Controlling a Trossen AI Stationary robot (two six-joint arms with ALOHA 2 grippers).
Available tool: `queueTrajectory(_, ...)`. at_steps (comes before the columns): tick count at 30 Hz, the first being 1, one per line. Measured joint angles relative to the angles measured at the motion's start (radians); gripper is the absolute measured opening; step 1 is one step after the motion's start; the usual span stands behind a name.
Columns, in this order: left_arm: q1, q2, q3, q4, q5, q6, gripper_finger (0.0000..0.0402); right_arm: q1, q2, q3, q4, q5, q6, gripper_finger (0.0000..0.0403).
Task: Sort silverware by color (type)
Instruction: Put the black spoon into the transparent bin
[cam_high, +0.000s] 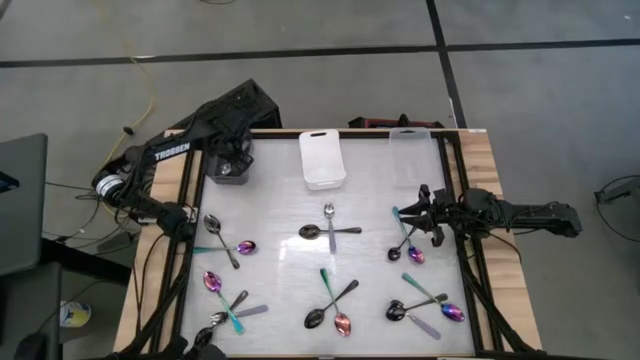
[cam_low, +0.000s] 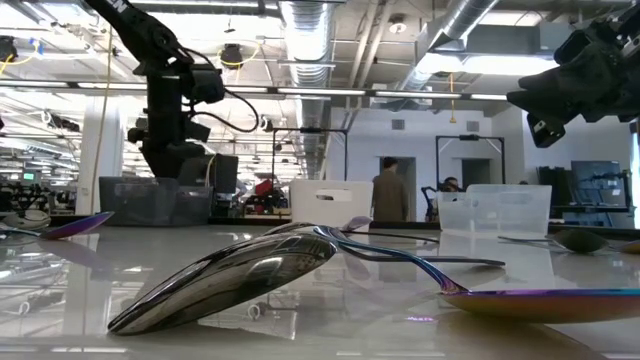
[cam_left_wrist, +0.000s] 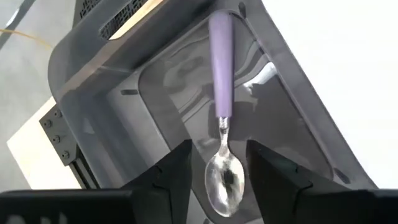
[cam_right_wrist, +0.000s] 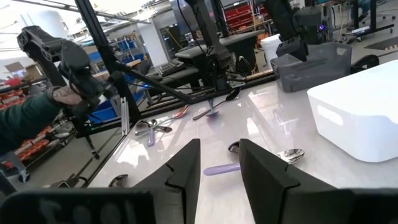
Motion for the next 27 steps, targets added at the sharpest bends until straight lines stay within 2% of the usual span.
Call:
queueTrajectory(7, -0.039, -0.127, 0.0, -0.02, 0.101, -0.023, 0.0141, 0.001, 0.013, -0.002, 0.03, 0.0, 0.047, 0.0134)
queueTrajectory(12, -0.164, -0.243, -0.041, 0.07, 0.144, -0.053, 0.0141, 0.027, 0.108, 0.008, 0.053, 0.001, 0.071, 0.0134)
queueTrajectory(14, -0.234, -0.289, -0.095, 0.164, 0.185, -0.052, 0.0141, 0.043, 0.167, 0.025, 0.083, 0.023, 0.075, 0.0134)
queueTrajectory(17, -0.356, -0.352, -0.204, 0.358, 0.301, -0.022, 0.0142, 0.064, 0.275, 0.068, 0.129, 0.061, 0.059, 0.0134)
queueTrajectory(22, -0.556, -0.406, -0.418, 0.796, 0.481, 0.04, 0.0142, 0.083, 0.506, 0.191, 0.152, 0.115, 0.027, 0.0134)
queueTrajectory(25, -0.642, -0.409, -0.501, 0.983, 0.482, 0.072, 0.0142, 0.085, 0.668, 0.288, 0.155, 0.116, 0.013, 0.0134)
queueTrajectory(27, -0.68, -0.409, -0.523, 1.024, 0.462, 0.096, 0.0142, 0.086, 0.79, 0.357, 0.156, 0.116, -0.017, 0.0134)
